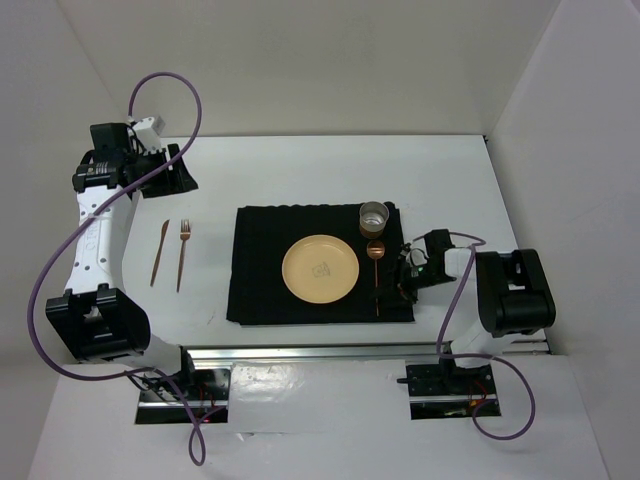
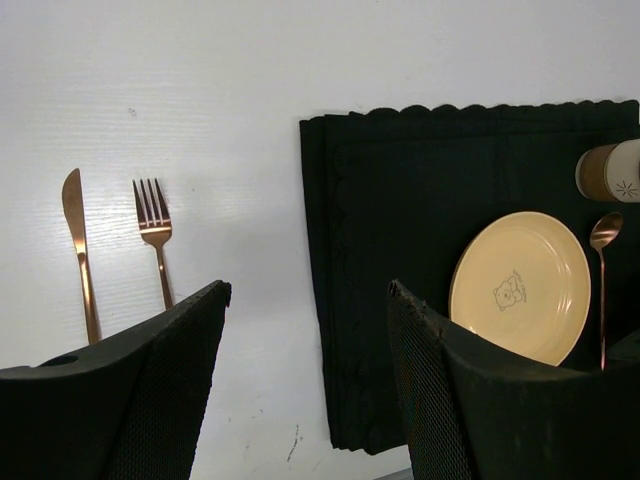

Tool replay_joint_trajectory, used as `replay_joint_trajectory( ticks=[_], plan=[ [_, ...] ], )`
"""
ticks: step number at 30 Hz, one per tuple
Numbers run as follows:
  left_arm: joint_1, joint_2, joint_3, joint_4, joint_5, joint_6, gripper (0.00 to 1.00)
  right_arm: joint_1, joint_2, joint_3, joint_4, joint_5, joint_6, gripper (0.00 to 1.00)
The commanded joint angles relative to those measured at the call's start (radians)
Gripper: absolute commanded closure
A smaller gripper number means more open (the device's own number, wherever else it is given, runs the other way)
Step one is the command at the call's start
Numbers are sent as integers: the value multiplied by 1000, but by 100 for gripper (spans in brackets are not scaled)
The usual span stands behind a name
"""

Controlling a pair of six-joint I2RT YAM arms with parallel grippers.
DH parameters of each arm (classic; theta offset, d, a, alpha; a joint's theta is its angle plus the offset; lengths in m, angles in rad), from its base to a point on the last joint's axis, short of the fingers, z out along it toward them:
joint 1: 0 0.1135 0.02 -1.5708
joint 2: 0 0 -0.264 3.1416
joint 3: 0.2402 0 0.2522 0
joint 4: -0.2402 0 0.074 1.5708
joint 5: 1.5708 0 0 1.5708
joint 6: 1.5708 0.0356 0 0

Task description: Set the dinner table for one person

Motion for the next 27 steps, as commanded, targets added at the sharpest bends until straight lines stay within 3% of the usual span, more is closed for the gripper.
replay_joint_trajectory(
  ticks=[1,4,7,8,9,10,11,12,17,20,22,27],
  plan=[
    [7,-7,10,0,7,14,28,-6,-61,17,-52,-13,-5,48],
    [7,-16,10,0,-15,39,28,-6,-87,17,-99,5,-15,40],
    [-7,14,10,-34,-94,103,27,-6,-140,64,-208,122,1,29],
    [-28,28,20,-51,-182,124,27,-6,-182,105,-243,169,10,25],
    [-39,42,20,-83,-226,170,27,-6,-208,128,-312,277,30,20],
    [-49,65,20,-83,-273,192,26,-6,-235,155,-344,338,41,6],
    [-62,65,-19,-83,-327,212,24,-6,-261,208,-375,397,51,0],
    [-80,76,-45,-53,-440,250,24,-6,-313,237,-427,515,77,0],
    [-91,149,-182,6,-677,322,21,33,-452,353,-467,703,119,0],
    [-64,202,-194,47,-814,323,34,44,-517,365,-455,739,119,0],
    [-18,264,-149,35,-806,300,42,44,-539,345,-432,739,119,0],
    [29,387,-102,-9,-710,289,40,44,-520,319,-412,702,84,0]
  ],
)
